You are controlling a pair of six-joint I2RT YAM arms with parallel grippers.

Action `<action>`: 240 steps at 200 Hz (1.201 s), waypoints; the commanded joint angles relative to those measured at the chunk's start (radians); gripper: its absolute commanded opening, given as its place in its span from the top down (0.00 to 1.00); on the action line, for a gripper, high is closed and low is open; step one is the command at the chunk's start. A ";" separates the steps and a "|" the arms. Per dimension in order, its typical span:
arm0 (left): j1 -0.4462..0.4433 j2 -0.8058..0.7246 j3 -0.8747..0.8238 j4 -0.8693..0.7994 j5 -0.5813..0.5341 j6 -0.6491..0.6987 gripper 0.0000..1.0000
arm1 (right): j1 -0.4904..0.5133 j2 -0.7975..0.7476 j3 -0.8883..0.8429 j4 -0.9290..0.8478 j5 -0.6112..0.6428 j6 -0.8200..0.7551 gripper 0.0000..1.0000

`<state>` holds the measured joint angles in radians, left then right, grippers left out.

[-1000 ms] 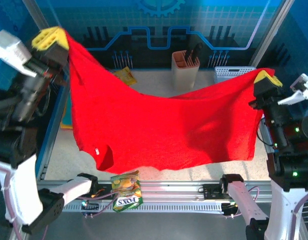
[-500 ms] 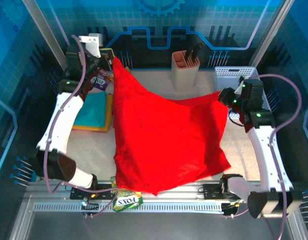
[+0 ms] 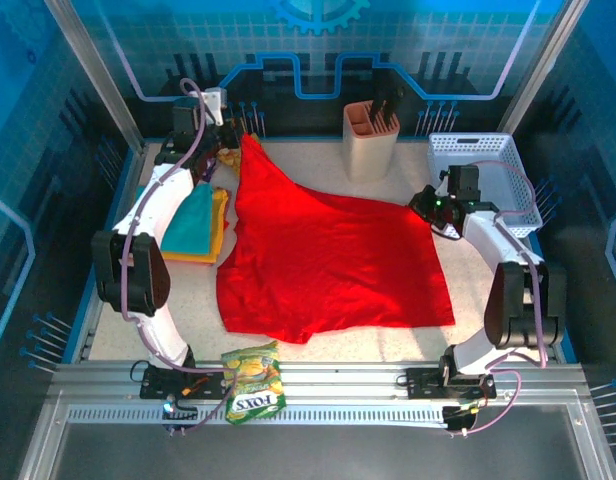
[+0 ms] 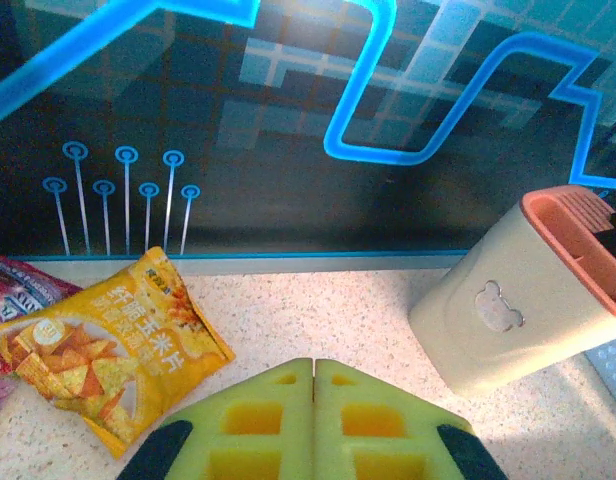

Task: Fold and stack the t-shirts

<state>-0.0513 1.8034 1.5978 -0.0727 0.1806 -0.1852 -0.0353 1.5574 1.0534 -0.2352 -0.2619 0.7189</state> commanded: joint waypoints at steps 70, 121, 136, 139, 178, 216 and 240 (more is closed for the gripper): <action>0.009 -0.100 -0.122 0.035 -0.007 -0.064 1.00 | -0.117 0.240 0.251 0.046 -0.151 -0.032 1.00; 0.008 -0.136 -0.160 -0.006 0.014 -0.124 1.00 | -0.156 0.313 0.286 0.064 -0.172 -0.019 1.00; 0.007 -0.174 -0.194 -0.025 0.008 -0.135 1.00 | -0.163 0.305 0.272 0.066 -0.188 -0.020 1.00; 0.007 -0.183 -0.201 -0.029 0.007 -0.139 1.00 | -0.163 0.302 0.269 0.066 -0.189 -0.022 1.00; -0.013 -0.309 -0.315 -0.125 -0.054 -0.196 1.00 | -0.160 0.260 0.239 -0.002 -0.195 -0.038 1.00; -0.021 -0.428 -0.414 -0.246 -0.077 -0.259 1.00 | -0.158 0.223 0.209 -0.109 -0.156 -0.095 1.00; -0.035 -0.500 -0.492 -0.279 -0.076 -0.315 1.00 | -0.157 0.215 0.187 -0.149 -0.133 -0.127 1.00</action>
<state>-0.0704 1.3731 1.1740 -0.2665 0.1234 -0.4244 -0.1856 1.8126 1.2648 -0.3038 -0.4187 0.6495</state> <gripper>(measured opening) 0.060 0.044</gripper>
